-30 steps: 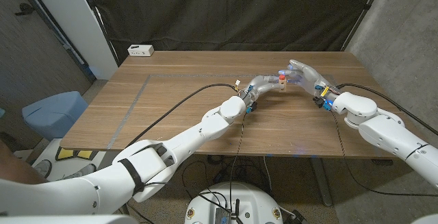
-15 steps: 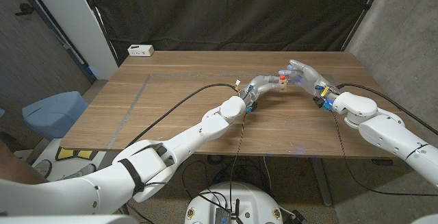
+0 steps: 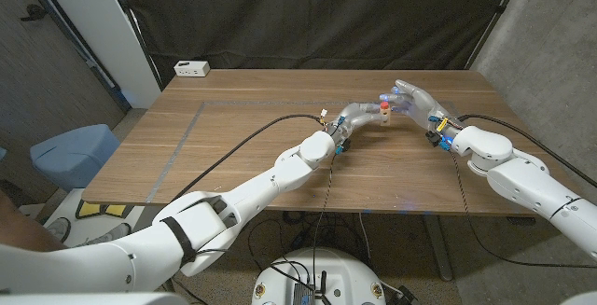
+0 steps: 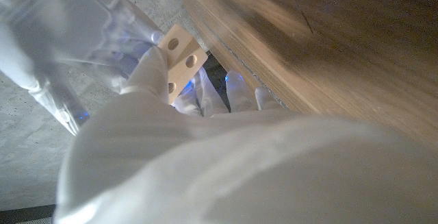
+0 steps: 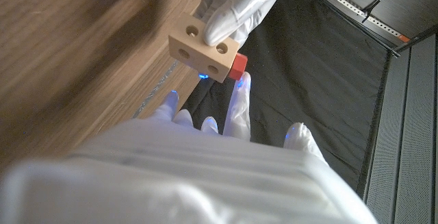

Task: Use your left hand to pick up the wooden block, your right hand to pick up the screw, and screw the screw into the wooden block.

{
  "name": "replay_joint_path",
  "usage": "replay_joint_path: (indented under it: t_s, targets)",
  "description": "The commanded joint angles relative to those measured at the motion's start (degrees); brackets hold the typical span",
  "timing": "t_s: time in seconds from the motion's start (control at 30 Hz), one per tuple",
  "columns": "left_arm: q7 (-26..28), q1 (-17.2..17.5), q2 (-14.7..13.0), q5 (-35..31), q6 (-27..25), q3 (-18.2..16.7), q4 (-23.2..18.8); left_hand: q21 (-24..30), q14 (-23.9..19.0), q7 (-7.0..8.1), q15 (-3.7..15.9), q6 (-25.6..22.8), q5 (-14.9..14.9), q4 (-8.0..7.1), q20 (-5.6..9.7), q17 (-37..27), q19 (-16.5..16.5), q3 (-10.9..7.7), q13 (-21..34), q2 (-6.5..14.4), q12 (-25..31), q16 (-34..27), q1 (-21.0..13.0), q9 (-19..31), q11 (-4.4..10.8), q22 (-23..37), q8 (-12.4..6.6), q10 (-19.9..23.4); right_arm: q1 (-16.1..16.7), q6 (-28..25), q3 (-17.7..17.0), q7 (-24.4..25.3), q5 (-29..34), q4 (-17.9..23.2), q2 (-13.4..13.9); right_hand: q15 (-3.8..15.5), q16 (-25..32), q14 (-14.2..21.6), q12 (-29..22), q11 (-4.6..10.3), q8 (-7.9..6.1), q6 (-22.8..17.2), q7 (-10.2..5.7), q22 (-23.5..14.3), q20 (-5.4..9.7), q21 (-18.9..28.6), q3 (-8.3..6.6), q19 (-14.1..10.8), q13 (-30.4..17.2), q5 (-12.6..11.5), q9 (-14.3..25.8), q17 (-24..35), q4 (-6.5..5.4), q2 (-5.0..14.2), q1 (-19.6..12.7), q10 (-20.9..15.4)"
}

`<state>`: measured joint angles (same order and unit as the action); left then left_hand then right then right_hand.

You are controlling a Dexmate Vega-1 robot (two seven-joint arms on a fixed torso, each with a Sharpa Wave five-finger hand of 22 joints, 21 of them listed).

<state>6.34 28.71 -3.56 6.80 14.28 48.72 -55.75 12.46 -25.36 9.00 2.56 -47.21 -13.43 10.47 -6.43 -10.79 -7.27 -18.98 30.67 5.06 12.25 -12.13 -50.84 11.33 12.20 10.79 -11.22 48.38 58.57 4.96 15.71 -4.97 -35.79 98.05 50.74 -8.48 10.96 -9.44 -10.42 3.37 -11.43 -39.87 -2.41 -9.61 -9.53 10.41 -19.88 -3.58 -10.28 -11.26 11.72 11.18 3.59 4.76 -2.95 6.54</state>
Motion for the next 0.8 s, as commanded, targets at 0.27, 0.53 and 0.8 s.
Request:
replay_joint_path:
  t_s: [0.27,0.53,0.8]
  targets:
    - [0.2,0.2,-0.2,-0.1,-0.1,-0.1,-0.3,0.1,-0.4,-0.34,2.66,-0.8,-0.2,-1.54,0.29,-0.1,0.1,-2.14,0.4,0.4,0.4,-0.3,-0.1,0.2,0.04,0.2,-0.29,0.5,-0.7,-0.5,0.3,-0.1,0.1,-0.7,-0.3,-0.16,0.4,-4.2,-0.3,-0.15,0.19,0.8,-0.30,-0.2,-0.20,0.4,-0.28,0.1,-0.1,-0.5,0.2,0.1,-0.19,0.20,-0.1,0.3]
    - [0.2,-0.3,0.3,-0.1,0.3,0.0,0.7,0.1,-0.4,-0.39,2.67,-0.7,-0.2,-1.56,0.27,-0.2,0.1,-2.11,0.4,0.4,0.4,-0.3,-0.1,0.2,0.05,0.2,-0.29,0.5,-1.8,-1.1,0.9,-1.2,-0.1,-1.7,-0.4,-0.24,0.3,-4.3,-0.3,-0.24,0.22,1.0,-0.38,-0.2,-0.21,0.4,-0.20,0.2,-0.1,-0.5,0.2,0.1,-0.23,0.07,0.0,0.5]
    - [-0.2,-1.0,1.0,0.1,1.0,0.0,2.4,0.1,-0.4,-0.29,2.68,-0.8,-0.2,-1.54,0.29,-0.1,0.0,-2.09,0.4,0.4,0.4,-0.3,-0.1,0.2,0.04,0.2,-0.31,0.5,-2.7,-1.9,1.4,-1.7,-0.4,-2.2,-0.4,-0.19,0.3,-4.4,-0.4,-0.27,0.02,0.6,-0.11,-0.2,-0.41,0.3,-0.12,0.4,-0.1,-0.5,0.2,0.1,-0.31,-0.04,0.1,0.4]
